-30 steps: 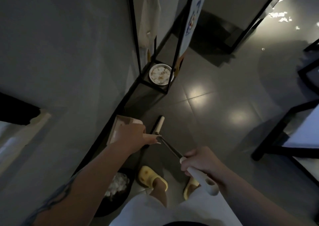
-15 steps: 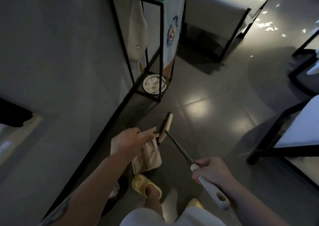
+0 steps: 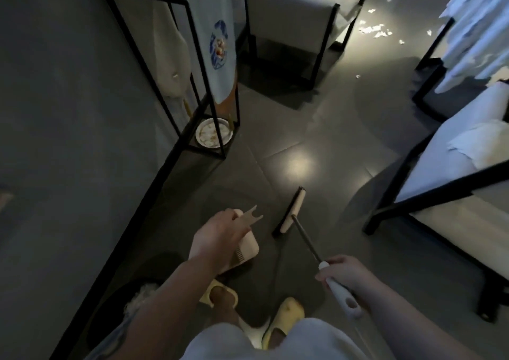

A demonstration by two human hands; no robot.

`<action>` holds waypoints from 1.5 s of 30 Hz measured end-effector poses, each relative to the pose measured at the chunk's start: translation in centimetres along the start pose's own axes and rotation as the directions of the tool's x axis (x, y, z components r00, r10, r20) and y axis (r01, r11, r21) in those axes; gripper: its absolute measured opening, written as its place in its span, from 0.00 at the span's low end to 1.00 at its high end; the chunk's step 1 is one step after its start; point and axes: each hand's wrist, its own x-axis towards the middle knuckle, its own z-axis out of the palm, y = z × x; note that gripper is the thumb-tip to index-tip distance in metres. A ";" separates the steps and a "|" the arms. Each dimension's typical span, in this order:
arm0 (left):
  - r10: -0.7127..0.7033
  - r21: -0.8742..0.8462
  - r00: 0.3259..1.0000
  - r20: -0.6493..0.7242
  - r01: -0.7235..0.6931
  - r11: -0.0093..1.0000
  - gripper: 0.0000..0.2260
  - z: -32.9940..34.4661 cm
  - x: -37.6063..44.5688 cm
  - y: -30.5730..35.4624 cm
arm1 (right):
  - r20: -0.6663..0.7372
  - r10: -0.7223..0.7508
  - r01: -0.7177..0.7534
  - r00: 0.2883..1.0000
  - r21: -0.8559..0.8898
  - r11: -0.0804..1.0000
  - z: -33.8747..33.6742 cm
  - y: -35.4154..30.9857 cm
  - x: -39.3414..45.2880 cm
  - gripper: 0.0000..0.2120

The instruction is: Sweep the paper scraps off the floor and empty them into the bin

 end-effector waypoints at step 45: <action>0.688 -0.384 0.050 0.724 -0.799 0.462 0.11 14.9 -4.6 23.9 | -0.149 0.845 0.337 0.514 0.941 -0.039 15.4 25.2 -16.7 0.19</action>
